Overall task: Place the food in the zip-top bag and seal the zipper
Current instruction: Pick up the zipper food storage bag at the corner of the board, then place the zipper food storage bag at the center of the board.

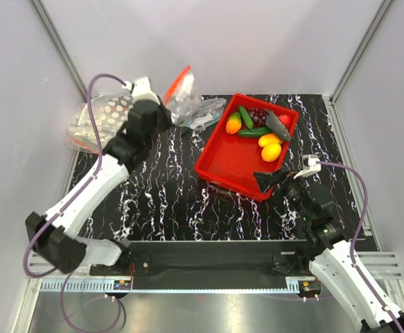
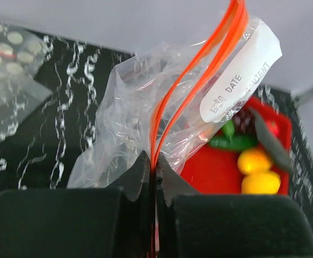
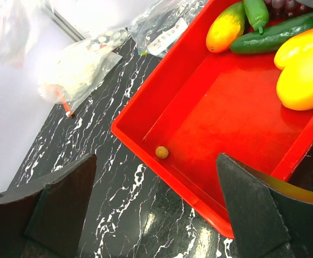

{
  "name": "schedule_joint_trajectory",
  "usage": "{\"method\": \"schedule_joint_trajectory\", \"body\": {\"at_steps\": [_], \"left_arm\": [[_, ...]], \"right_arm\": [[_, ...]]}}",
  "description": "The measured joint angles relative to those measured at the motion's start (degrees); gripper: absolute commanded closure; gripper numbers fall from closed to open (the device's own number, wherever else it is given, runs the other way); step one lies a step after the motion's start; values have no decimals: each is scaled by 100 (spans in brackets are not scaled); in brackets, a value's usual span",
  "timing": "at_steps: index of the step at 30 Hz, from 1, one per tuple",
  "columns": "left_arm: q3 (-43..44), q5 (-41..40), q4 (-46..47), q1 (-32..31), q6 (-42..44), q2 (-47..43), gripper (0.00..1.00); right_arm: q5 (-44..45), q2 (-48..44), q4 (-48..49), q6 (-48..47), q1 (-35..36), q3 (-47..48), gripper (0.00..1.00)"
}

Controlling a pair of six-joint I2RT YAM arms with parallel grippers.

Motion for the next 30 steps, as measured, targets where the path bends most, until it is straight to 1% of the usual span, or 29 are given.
{"method": "schedule_joint_trajectory", "body": {"at_steps": [2, 4, 5, 8, 9, 11, 12, 13, 14, 16, 17, 19, 22, 24, 28, 30], "left_arm": [[-428, -328, -101, -533, 107, -332, 97], [-776, -782, -210, -1128, 205, -466, 98], [-929, -1082, -299, -1545, 245, -468, 98], [-1209, -2085, -673, -2741, 313, -208, 100], [-1257, -2317, -776, -3010, 302, -105, 100], [-1386, -2830, -968, -3464, 208, 160, 96], [-1443, -2999, -1054, -3576, 151, 260, 93], [-1504, -3226, -1204, -3685, 26, 411, 73], [-1554, -3351, -1290, -3748, -35, 518, 58], [-1648, -3604, -1521, -3912, -216, 774, 19], [-1685, -3668, -1593, -4000, -289, 885, 10], [-1733, -3707, -1670, -4157, -424, 1023, 2], [-1788, -3604, -1694, -4376, -444, 1016, 1], [-1985, -3215, -1429, -4448, -350, 791, 1], [-2492, -2258, -1003, -4435, -98, -153, 1], [-2570, -1880, -857, -4419, -2, -675, 1]], "right_arm": [[-24, 63, 55, 0, 0, 0, 0], [-37, 155, 101, 0, 0, 0, 0], [-37, 208, 107, 0, 0, 0, 0], [-61, 374, 116, 2, 0, 0, 0], [-94, 433, 120, 7, 0, 2, 0], [-190, 553, 116, 17, 0, 20, 0], [-240, 623, 111, 20, 0, 46, 0], [-302, 704, 72, 20, 0, 101, 0], [-354, 796, 42, 20, 0, 168, 0], [-435, 940, -31, 17, 0, 315, 0], [-463, 992, -63, 17, 0, 372, 0], [-501, 1047, -103, 15, 0, 448, 0], [-608, 1145, -129, 15, 0, 505, 0], [-667, 1241, -177, 15, 0, 520, 0], [-785, 1432, -323, 15, 0, 544, 0], [-793, 1515, -358, 15, 0, 557, 0]]}}
